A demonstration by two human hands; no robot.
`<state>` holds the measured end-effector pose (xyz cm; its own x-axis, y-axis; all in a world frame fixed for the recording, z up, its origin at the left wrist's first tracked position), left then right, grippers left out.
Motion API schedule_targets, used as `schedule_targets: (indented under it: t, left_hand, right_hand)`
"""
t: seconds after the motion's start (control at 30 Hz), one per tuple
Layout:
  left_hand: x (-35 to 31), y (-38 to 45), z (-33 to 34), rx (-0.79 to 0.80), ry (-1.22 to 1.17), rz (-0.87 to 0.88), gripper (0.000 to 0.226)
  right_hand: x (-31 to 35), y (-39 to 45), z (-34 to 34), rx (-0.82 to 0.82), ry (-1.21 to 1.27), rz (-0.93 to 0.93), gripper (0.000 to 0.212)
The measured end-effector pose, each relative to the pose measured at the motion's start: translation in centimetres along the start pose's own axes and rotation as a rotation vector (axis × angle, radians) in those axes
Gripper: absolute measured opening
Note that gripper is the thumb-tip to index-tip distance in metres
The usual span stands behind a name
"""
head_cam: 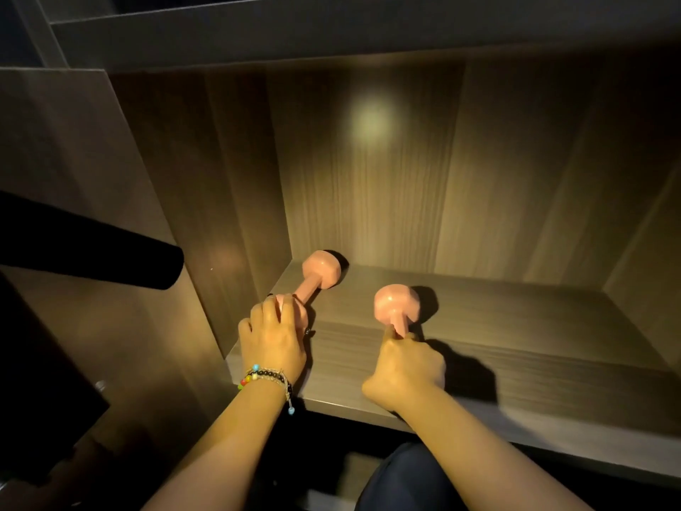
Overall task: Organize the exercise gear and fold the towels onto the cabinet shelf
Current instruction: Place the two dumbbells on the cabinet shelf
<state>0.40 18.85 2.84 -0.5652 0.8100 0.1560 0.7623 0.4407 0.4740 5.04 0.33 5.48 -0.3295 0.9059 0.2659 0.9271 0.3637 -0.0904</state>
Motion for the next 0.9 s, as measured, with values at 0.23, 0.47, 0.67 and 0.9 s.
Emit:
schedule_targets:
  t: [0.23, 0.47, 0.67, 0.9]
  left_hand:
    - [0.7, 3.8, 1.8, 0.057, 0.133, -0.035, 0.058]
    - [0.5, 5.3, 3.1, 0.082, 0.169, -0.099, 0.057]
    - [0.1, 6.6, 3.8, 0.091, 0.218, -0.055, 0.059]
    - [0.0, 7.2, 3.5, 0.137, 0.260, -0.048, 0.056]
  right_hand:
    - [0.1, 0.9, 0.3, -0.030, -0.018, -0.049, 0.071]
    - [0.3, 1.8, -0.1, -0.034, -0.003, -0.057, 0.063]
    - [0.4, 2.7, 0.2, -0.038, 0.002, -0.061, 0.072]
    - [0.4, 3.1, 0.4, -0.037, 0.022, -0.033, 0.067]
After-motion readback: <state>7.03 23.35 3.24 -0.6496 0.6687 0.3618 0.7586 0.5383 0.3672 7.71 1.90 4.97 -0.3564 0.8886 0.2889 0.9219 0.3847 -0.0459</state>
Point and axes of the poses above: each hand's wrist, its own y-axis towards the middle knuckle, its own z-axis out of the palm, x = y × z, the point moved 2 cm from there along y, towards the middle knuckle, and after that the axes turned 11 degrees about y, right-handed, at the moved point
